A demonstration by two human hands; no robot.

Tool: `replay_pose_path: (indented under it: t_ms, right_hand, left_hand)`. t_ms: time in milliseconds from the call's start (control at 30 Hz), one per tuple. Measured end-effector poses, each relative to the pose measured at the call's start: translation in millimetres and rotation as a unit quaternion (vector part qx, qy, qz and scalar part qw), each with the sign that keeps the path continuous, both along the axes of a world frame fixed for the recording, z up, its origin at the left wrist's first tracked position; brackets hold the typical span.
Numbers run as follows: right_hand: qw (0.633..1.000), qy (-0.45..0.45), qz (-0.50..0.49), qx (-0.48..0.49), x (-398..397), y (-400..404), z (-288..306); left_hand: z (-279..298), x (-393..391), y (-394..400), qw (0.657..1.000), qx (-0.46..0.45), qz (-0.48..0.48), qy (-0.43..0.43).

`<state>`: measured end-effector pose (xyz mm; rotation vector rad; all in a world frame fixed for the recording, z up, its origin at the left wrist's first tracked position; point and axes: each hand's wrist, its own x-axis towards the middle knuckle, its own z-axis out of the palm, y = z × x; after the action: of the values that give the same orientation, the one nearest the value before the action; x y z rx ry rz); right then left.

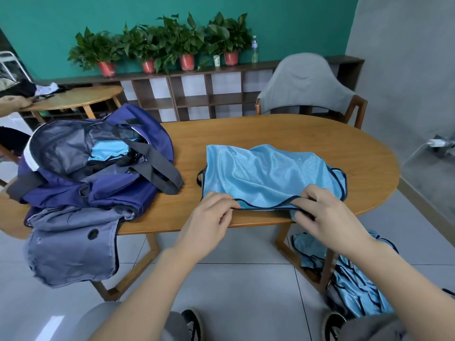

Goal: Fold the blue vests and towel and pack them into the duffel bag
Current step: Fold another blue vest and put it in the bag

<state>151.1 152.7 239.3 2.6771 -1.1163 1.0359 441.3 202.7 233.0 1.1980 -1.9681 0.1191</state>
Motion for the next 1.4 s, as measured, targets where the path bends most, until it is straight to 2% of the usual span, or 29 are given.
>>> replay_pose_path:
  t_ms: [233,367,467,600,700,767,833,933,1133,1267,1400]
  right_hand:
    - [0.999,0.012,0.017,-0.029,-5,0,8]
    - [0.999,-0.016,0.009,-0.033,-6,3,16]
    - [0.999,-0.014,-0.036,-0.019,-6,1,22]
    - [0.995,0.053,-0.085,0.010,-9,-2,41]
    - [0.989,0.107,-0.056,0.089,-14,-3,69]
    - [0.982,0.085,-0.017,0.169,-16,2,89]
    - [0.972,0.022,0.009,0.235,-17,10,109]
    - [0.959,-0.058,0.021,0.278,-23,15,127]
    - [0.966,0.000,-0.051,0.252,-48,7,132]
    - [0.968,-0.040,-0.100,0.225,-56,0,147]
    - [0.971,-0.083,-0.130,0.180,-59,-7,190]
  left_hand:
    - [-6,14,-6,0.997,-0.018,0.060,-0.037]
    - [2,18,-8,0.995,-0.015,0.101,0.002]
    - [11,19,-12,0.994,-0.002,0.108,0.031]
    - [33,20,-14,0.991,0.022,0.125,0.033]
    - [67,18,-15,0.989,0.021,0.141,0.026]
    - [94,17,-16,0.989,0.023,0.144,0.024]
    - [120,15,-17,0.990,0.028,0.140,0.010]
    - [150,18,-17,0.991,0.013,0.134,-0.026]
    - [170,34,-14,0.987,0.016,0.152,-0.056]
    - [191,37,-12,0.986,0.009,0.167,-0.028]
    - [238,36,-9,0.982,-0.009,0.189,0.013]
